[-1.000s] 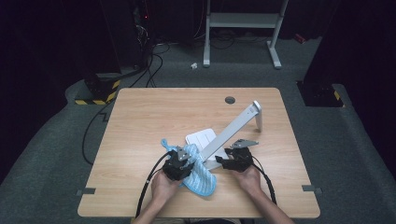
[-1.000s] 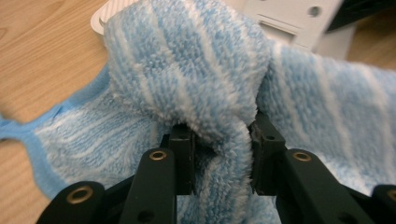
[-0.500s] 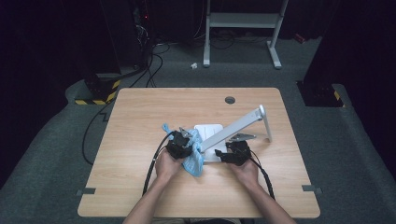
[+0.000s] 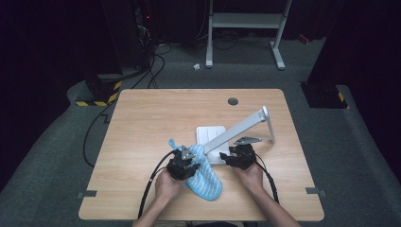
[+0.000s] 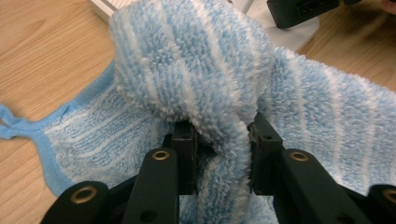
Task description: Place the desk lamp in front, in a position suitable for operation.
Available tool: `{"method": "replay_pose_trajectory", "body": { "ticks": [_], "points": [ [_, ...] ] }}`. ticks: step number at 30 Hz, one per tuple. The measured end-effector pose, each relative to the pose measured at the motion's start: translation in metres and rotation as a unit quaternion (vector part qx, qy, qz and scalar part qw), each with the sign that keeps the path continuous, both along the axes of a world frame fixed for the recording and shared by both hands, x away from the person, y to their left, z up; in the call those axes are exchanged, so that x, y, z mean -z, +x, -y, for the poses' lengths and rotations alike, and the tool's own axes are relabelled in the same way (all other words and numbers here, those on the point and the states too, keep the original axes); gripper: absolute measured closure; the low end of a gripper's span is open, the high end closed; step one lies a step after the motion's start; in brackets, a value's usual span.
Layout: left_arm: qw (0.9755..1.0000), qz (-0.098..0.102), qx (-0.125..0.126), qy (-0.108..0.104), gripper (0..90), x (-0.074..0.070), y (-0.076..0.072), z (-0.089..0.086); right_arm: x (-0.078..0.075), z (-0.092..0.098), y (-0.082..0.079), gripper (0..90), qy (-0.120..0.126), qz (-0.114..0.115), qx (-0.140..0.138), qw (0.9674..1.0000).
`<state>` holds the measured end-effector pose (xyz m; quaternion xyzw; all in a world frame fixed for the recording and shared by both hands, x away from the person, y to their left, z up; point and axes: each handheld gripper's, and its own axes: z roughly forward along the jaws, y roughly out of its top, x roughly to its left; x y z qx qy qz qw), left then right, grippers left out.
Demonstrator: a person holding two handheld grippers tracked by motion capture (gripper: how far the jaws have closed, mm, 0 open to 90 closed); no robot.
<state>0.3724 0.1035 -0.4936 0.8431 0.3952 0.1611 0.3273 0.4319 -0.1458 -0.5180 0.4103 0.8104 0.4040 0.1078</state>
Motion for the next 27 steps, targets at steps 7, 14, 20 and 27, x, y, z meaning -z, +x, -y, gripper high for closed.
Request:
{"method": "replay_pose_trajectory", "body": {
  "ticks": [7, 14, 20, 27],
  "points": [
    [0.9985, 0.002, -0.055, 0.009, 69.5, 0.002, 0.028, -0.019, 0.001, 0.001, 0.001, 43.7, 0.0, 0.006, -0.01, 0.9999],
    [0.9995, -0.009, -0.031, 0.003, 69.9, 0.005, 0.027, -0.01, 0.001, -0.001, 0.002, 43.1, -0.003, 0.011, -0.008, 0.9999],
    [1.0, -0.005, 0.001, -0.002, 69.8, 0.004, -0.002, -0.012, 0.002, -0.003, 0.003, 42.8, 0.0, 0.015, -0.001, 0.9999],
    [0.9997, -0.002, 0.01, -0.024, 68.3, 0.004, -0.018, -0.007, 0.003, 0.001, 0.008, 40.1, 0.022, -0.019, -0.005, 0.9996]
  ]
}}
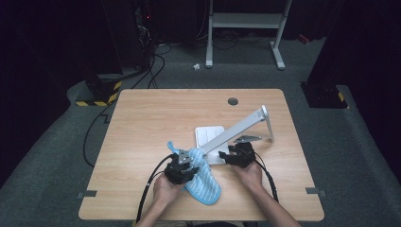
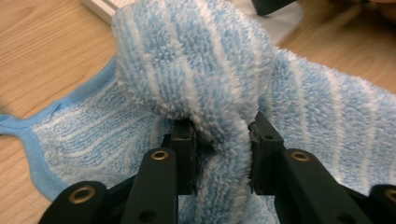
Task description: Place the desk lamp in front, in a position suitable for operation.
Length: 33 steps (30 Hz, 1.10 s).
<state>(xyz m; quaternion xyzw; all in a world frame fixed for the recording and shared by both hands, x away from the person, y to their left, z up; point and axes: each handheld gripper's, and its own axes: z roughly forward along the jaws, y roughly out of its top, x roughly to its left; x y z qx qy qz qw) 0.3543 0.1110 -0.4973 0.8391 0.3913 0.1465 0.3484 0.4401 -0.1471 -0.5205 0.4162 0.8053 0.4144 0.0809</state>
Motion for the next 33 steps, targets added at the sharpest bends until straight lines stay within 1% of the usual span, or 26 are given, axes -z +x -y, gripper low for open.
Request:
{"method": "replay_pose_trajectory", "body": {
  "ticks": [1, 2, 3, 5, 6, 8, 10, 13, 15, 16, 17, 19, 20, 21, 23, 24, 26, 28, 29, 33],
  "points": [
    [1.0, 0.0, 0.004, 0.0, 68.3, 0.0, -0.002, 0.001, 0.0, 0.002, 0.0, 38.8, 0.001, -0.006, -0.001, 1.0],
    [1.0, 0.0, 0.008, 0.003, 68.3, -0.001, -0.004, 0.003, -0.001, 0.004, 0.0, 38.9, -0.002, -0.007, -0.003, 1.0],
    [0.9999, 0.001, 0.012, 0.01, 68.3, -0.001, -0.006, 0.005, -0.002, 0.007, -0.002, 39.3, -0.01, -0.001, -0.001, 0.9999],
    [0.9998, 0.002, 0.014, 0.016, 68.0, -0.001, -0.007, 0.007, -0.004, 0.013, -0.007, 40.1, -0.029, 0.01, 0.002, 0.9995],
    [0.9998, 0.0, 0.012, 0.015, 67.6, 0.0, -0.006, 0.008, -0.006, 0.016, -0.01, 40.2, -0.032, 0.012, 0.0, 0.9994],
    [0.9999, -0.004, 0.008, 0.01, 65.9, 0.001, -0.004, 0.008, -0.01, 0.023, -0.016, 40.5, -0.028, 0.02, -0.004, 0.9994],
    [1.0, -0.004, 0.006, 0.007, 61.5, 0.0, -0.004, 0.008, -0.014, 0.029, -0.021, 40.6, -0.028, 0.023, -0.007, 0.9993],
    [1.0, -0.004, 0.005, 0.002, 54.5, -0.003, -0.006, 0.003, -0.016, 0.036, -0.023, 40.9, -0.036, 0.026, -0.005, 0.999],
    [1.0, -0.005, 0.0, -0.005, 53.2, -0.006, -0.009, -0.003, -0.014, 0.041, -0.023, 41.4, -0.04, 0.026, 0.002, 0.9988],
    [1.0, -0.005, 0.0, -0.005, 53.2, -0.006, -0.009, -0.003, -0.012, 0.043, -0.022, 41.6, -0.041, 0.026, 0.007, 0.9988],
    [1.0, -0.006, -0.002, -0.006, 53.7, -0.008, -0.011, -0.009, -0.011, 0.046, -0.021, 41.6, -0.041, 0.025, 0.012, 0.9988],
    [0.9999, -0.005, -0.007, -0.006, 56.1, -0.009, -0.013, -0.016, -0.009, 0.049, -0.02, 42.1, -0.044, 0.022, 0.019, 0.9986],
    [0.9999, -0.005, -0.007, -0.006, 58.9, -0.009, -0.013, -0.016, -0.009, 0.051, -0.02, 42.4, -0.046, 0.024, 0.021, 0.9984],
    [0.9999, -0.009, -0.008, -0.01, 62.9, -0.009, -0.013, -0.021, -0.008, 0.052, -0.02, 42.6, -0.048, 0.026, 0.025, 0.9982],
    [0.9998, -0.017, -0.004, -0.014, 68.3, -0.009, -0.012, -0.022, -0.008, 0.055, -0.02, 42.9, -0.054, 0.027, 0.03, 0.9977],
    [0.9997, -0.017, 0.003, -0.015, 69.7, -0.009, -0.013, -0.019, -0.008, 0.057, -0.019, 42.9, -0.057, 0.026, 0.032, 0.9975],
    [0.9995, -0.012, 0.028, -0.01, 70.5, -0.01, -0.016, -0.008, -0.006, 0.059, -0.018, 42.9, -0.065, 0.025, 0.034, 0.997],
    [0.9985, -0.006, 0.054, -0.004, 70.6, -0.012, -0.018, 0.007, -0.003, 0.06, -0.017, 43.2, -0.073, 0.021, 0.036, 0.9965],
    [0.998, -0.003, 0.064, 0.0, 70.5, -0.013, -0.018, 0.015, -0.002, 0.061, -0.018, 43.9, -0.073, 0.026, 0.035, 0.9964],
    [0.996, 0.004, 0.089, 0.008, 70.5, -0.016, -0.009, 0.043, -0.001, 0.064, -0.018, 44.0, -0.077, 0.031, 0.036, 0.9959]
  ]
}}
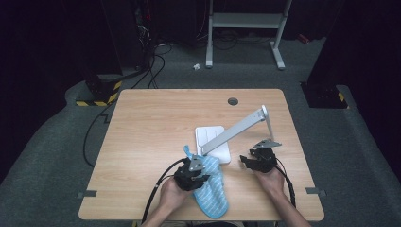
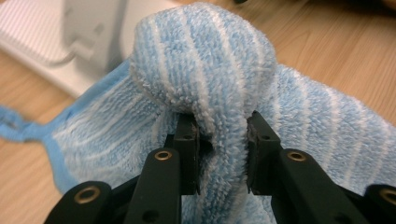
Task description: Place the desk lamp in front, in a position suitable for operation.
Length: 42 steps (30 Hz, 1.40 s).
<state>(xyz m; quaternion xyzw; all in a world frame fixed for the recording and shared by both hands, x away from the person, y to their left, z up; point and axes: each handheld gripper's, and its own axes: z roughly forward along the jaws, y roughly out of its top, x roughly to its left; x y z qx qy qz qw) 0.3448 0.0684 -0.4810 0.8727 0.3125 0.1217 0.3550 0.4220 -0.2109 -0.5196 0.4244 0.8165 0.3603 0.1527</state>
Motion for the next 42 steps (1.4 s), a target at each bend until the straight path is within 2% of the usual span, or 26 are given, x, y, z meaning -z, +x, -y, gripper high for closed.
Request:
{"method": "replay_pose_trajectory", "body": {
  "ticks": [3, 4, 5, 9, 11, 14, 17, 21, 27, 30, 32, 37, 38, 39, 42],
  "points": [
    [1.0, -0.002, 0.009, -0.002, 70.5, 0.0, 0.011, 0.017, 0.001, 0.004, 0.001, 44.2, 0.004, 0.004, 0.005, 1.0],
    [1.0, -0.002, 0.009, -0.002, 70.5, 0.0, 0.011, 0.017, 0.001, 0.004, 0.001, 44.2, 0.004, 0.004, 0.005, 1.0],
    [0.9999, -0.003, 0.01, 0.0, 70.4, 0.001, 0.017, 0.028, 0.001, 0.008, 0.001, 44.3, 0.007, 0.005, 0.009, 0.9999],
    [1.0, 0.004, 0.001, 0.005, 69.3, 0.003, 0.03, 0.044, 0.002, 0.014, 0.0, 44.3, 0.006, 0.009, 0.016, 0.9998],
    [1.0, 0.002, -0.006, 0.005, 65.7, 0.004, 0.036, 0.048, 0.002, 0.017, 0.0, 44.4, 0.007, 0.011, 0.019, 0.9997],
    [0.9999, 0.002, -0.011, 0.0, 54.6, 0.003, 0.037, 0.049, 0.002, 0.02, -0.001, 44.3, 0.006, 0.01, 0.02, 0.9997],
    [0.9999, 0.008, -0.015, -0.003, 42.5, 0.0, 0.032, 0.043, 0.002, 0.023, -0.001, 43.4, 0.006, 0.009, 0.023, 0.9997],
    [0.9992, 0.001, -0.022, -0.033, 34.1, -0.008, 0.027, 0.027, -0.001, 0.025, -0.003, 42.8, 0.012, 0.001, 0.024, 0.9996],
    [0.9978, 0.001, -0.033, -0.057, 32.3, -0.02, 0.023, 0.005, -0.019, 0.019, -0.011, 41.8, 0.044, 0.021, 0.001, 0.9988],
    [0.9968, -0.001, -0.047, -0.065, 32.3, -0.023, 0.025, -0.007, -0.028, 0.011, -0.016, 41.2, 0.049, 0.028, -0.02, 0.9982],
    [0.996, -0.01, -0.057, -0.069, 32.2, -0.024, 0.028, -0.015, -0.033, 0.006, -0.019, 40.5, 0.048, 0.031, -0.036, 0.9977],
    [0.992, -0.009, -0.097, -0.079, 32.9, -0.025, 0.037, -0.037, -0.038, -0.007, -0.024, 38.8, 0.051, 0.028, -0.066, 0.9961],
    [0.992, -0.009, -0.097, -0.079, 33.4, -0.025, 0.037, -0.037, -0.039, -0.01, -0.025, 38.8, 0.05, 0.028, -0.071, 0.9958],
    [0.9889, -0.013, -0.119, -0.087, 34.7, -0.024, 0.042, -0.045, -0.04, -0.012, -0.027, 38.8, 0.047, 0.028, -0.077, 0.9956],
    [0.9835, -0.023, -0.151, -0.097, 38.7, -0.019, 0.05, -0.055, -0.043, -0.021, -0.032, 38.9, 0.039, 0.04, -0.095, 0.9939]
  ]
}}
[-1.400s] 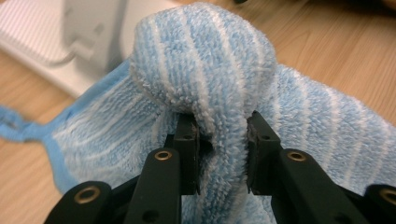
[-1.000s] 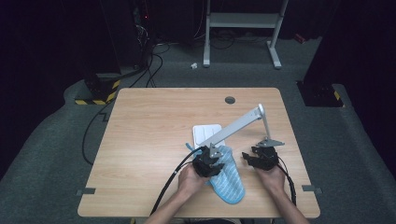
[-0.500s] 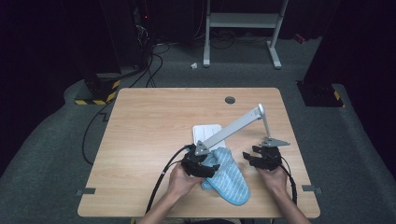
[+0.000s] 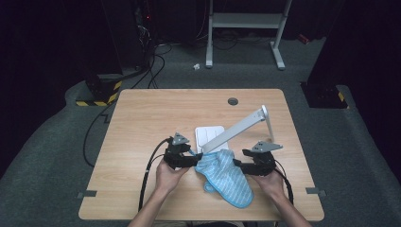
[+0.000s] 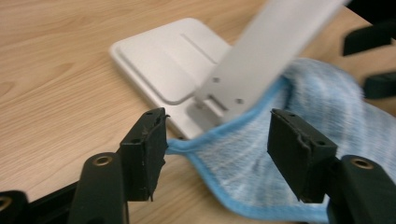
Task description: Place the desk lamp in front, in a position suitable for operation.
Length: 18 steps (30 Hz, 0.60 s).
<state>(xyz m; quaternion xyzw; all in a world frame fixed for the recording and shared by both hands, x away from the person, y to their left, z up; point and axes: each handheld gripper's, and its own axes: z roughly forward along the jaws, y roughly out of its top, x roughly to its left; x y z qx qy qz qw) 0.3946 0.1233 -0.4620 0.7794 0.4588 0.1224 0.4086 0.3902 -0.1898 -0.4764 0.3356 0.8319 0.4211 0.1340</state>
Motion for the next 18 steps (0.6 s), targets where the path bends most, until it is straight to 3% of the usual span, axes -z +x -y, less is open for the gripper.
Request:
{"method": "replay_pose_trajectory", "body": {
  "ticks": [5, 11, 15, 18],
  "points": [
    [0.9993, -0.023, -0.03, 0.003, 39.9, 0.014, 0.015, -0.008, -0.002, -0.016, -0.003, 38.3, -0.006, 0.004, -0.024, 0.9997],
    [0.9983, -0.044, -0.037, 0.009, 39.9, 0.025, 0.03, -0.006, 0.008, -0.032, 0.003, 37.8, -0.026, -0.009, -0.036, 0.999],
    [0.9982, -0.047, -0.034, 0.015, 40.7, 0.029, 0.037, -0.002, 0.015, -0.033, 0.008, 65.6, -0.049, -0.009, -0.038, 0.998],
    [0.998, -0.051, -0.033, 0.015, 41.4, 0.032, 0.04, -0.001, 0.014, -0.03, 0.01, 73.6, -0.062, 0.003, -0.026, 0.9977]
  ]
}}
